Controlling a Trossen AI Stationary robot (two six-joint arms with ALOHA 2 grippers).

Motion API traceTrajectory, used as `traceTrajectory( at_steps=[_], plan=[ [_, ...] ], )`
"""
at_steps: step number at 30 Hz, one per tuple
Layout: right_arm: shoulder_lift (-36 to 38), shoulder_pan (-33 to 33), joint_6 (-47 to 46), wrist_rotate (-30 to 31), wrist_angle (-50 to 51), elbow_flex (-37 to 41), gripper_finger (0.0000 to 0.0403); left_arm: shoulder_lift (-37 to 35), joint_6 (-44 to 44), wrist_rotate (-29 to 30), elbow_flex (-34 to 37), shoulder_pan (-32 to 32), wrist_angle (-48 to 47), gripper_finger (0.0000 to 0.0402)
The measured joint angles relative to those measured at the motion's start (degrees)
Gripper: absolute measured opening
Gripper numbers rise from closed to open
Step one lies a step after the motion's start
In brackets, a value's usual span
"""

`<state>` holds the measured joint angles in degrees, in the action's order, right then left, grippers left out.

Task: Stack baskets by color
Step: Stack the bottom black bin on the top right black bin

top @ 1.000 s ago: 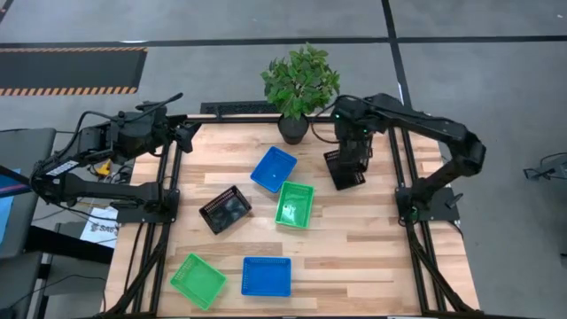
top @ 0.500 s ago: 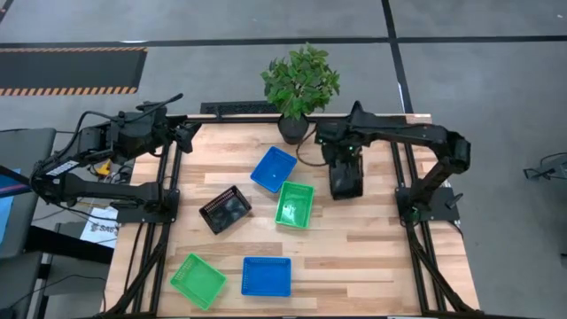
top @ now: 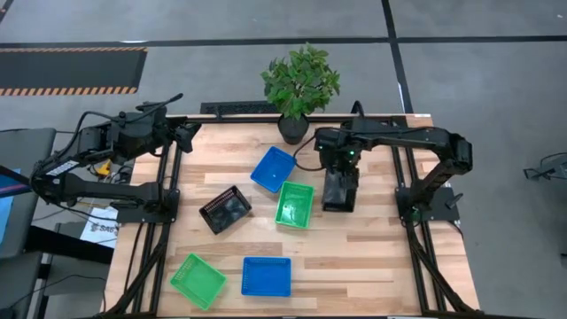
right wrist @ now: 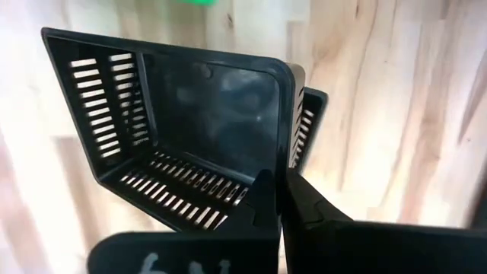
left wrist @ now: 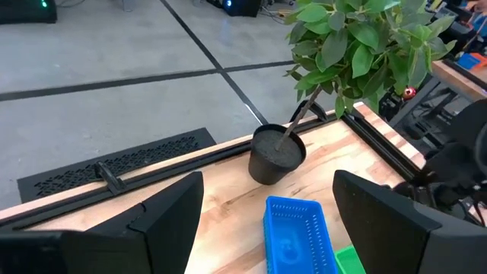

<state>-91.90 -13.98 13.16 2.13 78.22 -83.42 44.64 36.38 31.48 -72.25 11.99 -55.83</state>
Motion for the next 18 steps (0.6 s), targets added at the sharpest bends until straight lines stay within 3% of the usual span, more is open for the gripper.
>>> traceTrajectory(
  at_steps=[18],
  plan=[
    [1.7,-3.5,-4.7,-3.8,2.2,3.3,0.0003,0.0,-0.2,-0.1,0.0,0.0,-0.1,0.0281]
  ],
)
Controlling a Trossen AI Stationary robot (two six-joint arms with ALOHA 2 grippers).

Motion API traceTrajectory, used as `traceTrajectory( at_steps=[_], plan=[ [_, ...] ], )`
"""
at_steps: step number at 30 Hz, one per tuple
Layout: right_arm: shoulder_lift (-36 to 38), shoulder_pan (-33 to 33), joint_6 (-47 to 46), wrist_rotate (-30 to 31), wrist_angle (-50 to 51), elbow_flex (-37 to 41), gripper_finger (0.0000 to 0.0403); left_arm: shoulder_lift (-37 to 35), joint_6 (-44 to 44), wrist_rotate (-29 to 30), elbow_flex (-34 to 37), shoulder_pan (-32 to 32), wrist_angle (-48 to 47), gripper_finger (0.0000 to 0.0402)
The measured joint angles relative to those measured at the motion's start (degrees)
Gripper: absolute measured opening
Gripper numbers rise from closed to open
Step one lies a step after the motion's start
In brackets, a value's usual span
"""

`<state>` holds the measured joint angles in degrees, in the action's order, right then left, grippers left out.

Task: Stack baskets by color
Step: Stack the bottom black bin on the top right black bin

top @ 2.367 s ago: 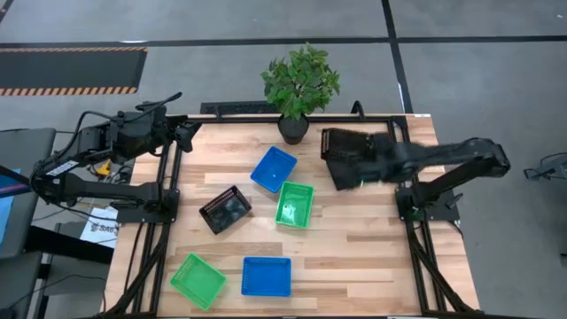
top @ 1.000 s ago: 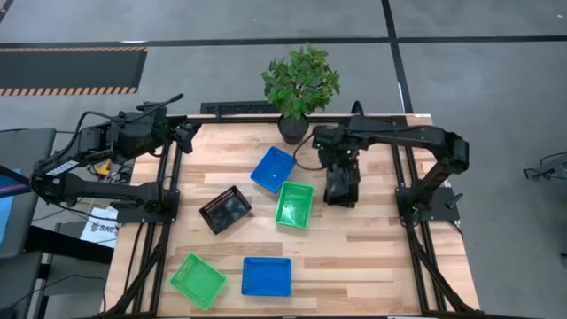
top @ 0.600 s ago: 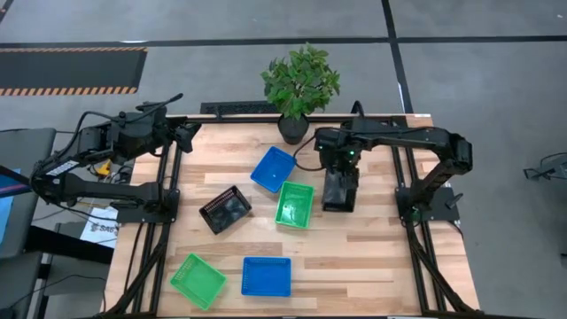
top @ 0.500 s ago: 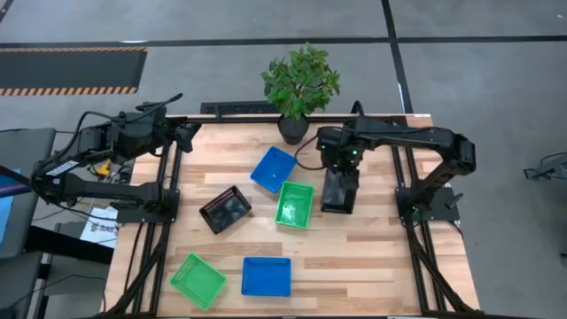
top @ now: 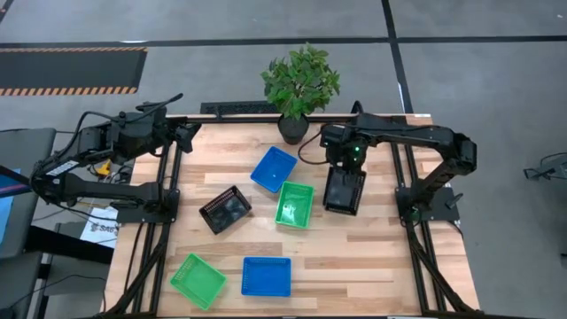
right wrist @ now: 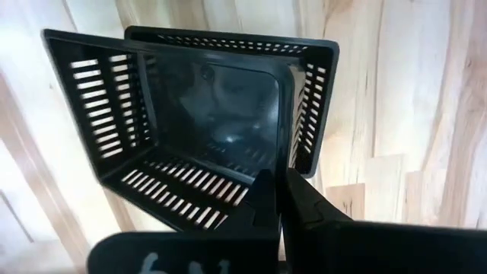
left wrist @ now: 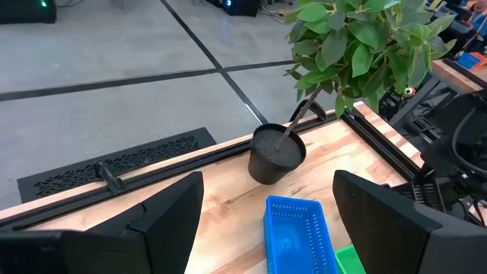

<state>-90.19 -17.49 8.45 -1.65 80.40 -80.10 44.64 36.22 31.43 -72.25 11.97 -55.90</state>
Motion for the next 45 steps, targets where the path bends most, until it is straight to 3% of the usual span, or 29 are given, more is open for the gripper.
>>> traceTrajectory(
  at_steps=[45],
  plan=[
    [-0.2,-5.9,13.0,-4.4,-4.0,2.7,0.0006,0.0,-1.0,0.7,0.0,0.0,0.0,0.0281]
  ],
)
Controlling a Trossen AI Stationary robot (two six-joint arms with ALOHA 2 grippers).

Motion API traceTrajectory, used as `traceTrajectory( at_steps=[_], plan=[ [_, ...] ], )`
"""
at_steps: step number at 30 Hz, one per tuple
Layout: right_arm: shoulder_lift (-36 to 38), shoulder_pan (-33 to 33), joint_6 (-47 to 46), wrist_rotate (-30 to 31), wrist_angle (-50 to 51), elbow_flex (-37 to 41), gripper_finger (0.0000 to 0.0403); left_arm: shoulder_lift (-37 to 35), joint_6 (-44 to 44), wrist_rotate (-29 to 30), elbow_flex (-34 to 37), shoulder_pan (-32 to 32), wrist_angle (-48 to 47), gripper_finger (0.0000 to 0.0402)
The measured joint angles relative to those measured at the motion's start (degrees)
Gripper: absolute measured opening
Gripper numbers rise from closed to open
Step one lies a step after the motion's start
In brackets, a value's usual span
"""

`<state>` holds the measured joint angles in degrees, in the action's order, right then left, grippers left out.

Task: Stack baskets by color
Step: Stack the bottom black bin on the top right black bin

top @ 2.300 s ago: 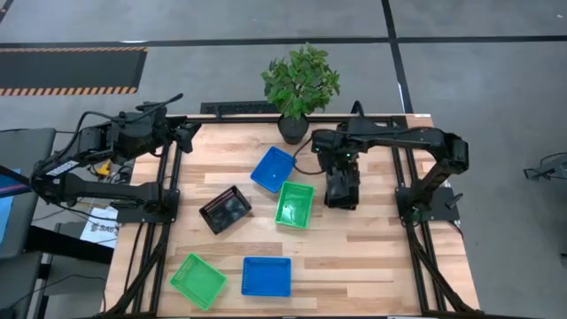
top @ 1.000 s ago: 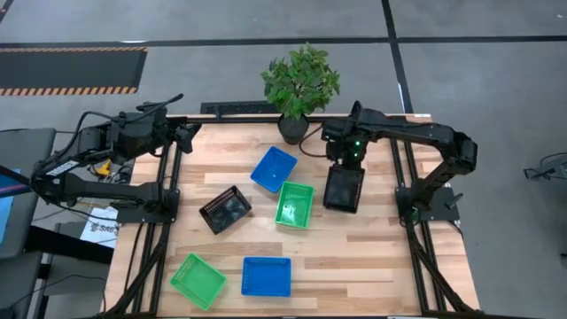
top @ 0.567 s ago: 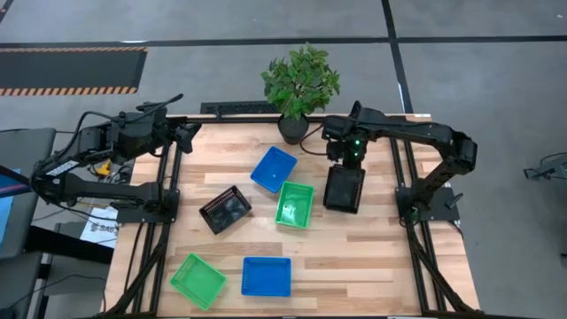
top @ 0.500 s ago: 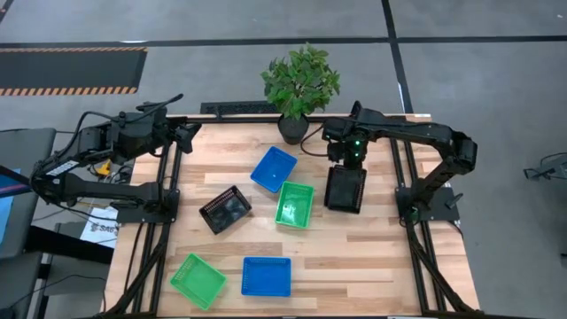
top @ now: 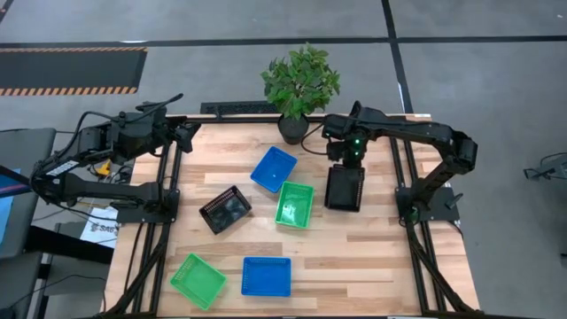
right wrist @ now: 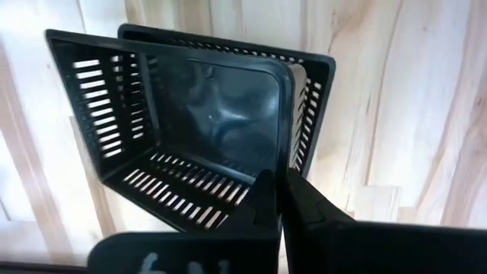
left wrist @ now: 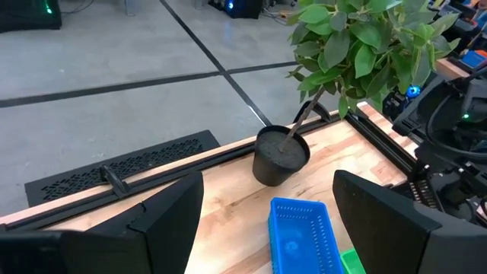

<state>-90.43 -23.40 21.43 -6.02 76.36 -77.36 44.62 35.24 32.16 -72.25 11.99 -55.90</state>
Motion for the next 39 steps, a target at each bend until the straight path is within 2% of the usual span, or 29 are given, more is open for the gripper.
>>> traceTrajectory(
  at_steps=[15,21,39],
  plan=[
    [0.0,-0.1,0.1,-0.3,-1.8,0.0,0.0013,0.0,0.1,0.0,0.0,0.0,0.0,0.0281],
    [0.0,-0.4,0.0,-3.0,-2.3,0.0,0.0013,0.0,-0.7,0.0,0.0,0.0,0.0,0.0281],
    [0.0,-1.2,0.1,-3.1,-0.9,0.0,0.0013,0.0,-1.6,-0.3,0.0,0.0,0.0,0.0281]
  ],
)
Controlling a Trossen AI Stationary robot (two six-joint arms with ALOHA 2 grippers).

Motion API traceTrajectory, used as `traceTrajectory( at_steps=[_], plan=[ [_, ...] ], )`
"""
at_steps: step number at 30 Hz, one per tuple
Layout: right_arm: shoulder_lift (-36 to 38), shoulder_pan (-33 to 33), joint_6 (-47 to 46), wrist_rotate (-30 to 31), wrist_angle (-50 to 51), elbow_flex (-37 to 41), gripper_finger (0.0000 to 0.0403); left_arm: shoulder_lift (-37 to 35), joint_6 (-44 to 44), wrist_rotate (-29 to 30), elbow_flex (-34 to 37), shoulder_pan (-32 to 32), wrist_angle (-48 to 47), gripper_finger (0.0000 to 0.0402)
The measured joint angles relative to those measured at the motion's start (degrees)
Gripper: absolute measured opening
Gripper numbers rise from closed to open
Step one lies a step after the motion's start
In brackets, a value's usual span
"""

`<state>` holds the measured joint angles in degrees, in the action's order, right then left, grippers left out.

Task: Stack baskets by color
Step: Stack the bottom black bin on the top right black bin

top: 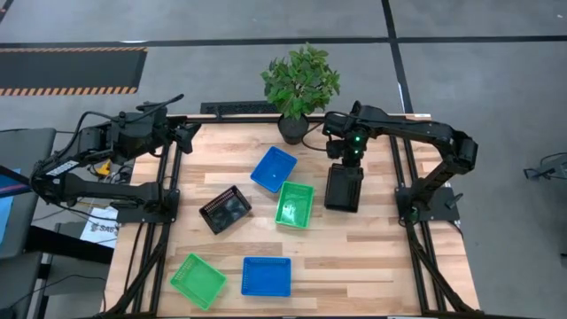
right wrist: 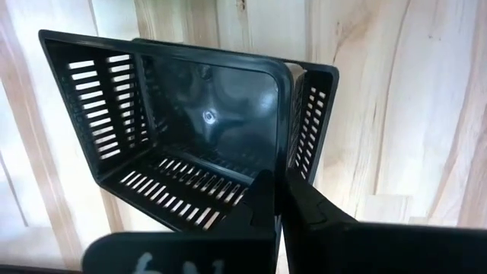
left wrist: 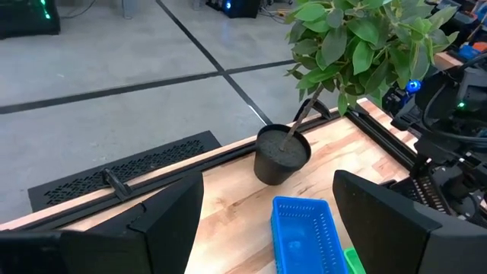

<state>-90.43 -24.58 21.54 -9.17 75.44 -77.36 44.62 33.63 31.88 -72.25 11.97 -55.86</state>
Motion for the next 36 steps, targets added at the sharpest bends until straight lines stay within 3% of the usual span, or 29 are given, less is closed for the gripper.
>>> traceTrajectory(
  at_steps=[17,36],
  plan=[
    [0.0,0.0,0.1,0.0,0.8,0.0,0.0018,0.0,0.0,0.0,0.0,0.0,0.0,0.0281],
    [0.0,0.0,-0.1,0.5,0.4,0.0,0.0068,0.0,0.0,0.0,0.0,0.0,0.0,0.0281]
  ],
)
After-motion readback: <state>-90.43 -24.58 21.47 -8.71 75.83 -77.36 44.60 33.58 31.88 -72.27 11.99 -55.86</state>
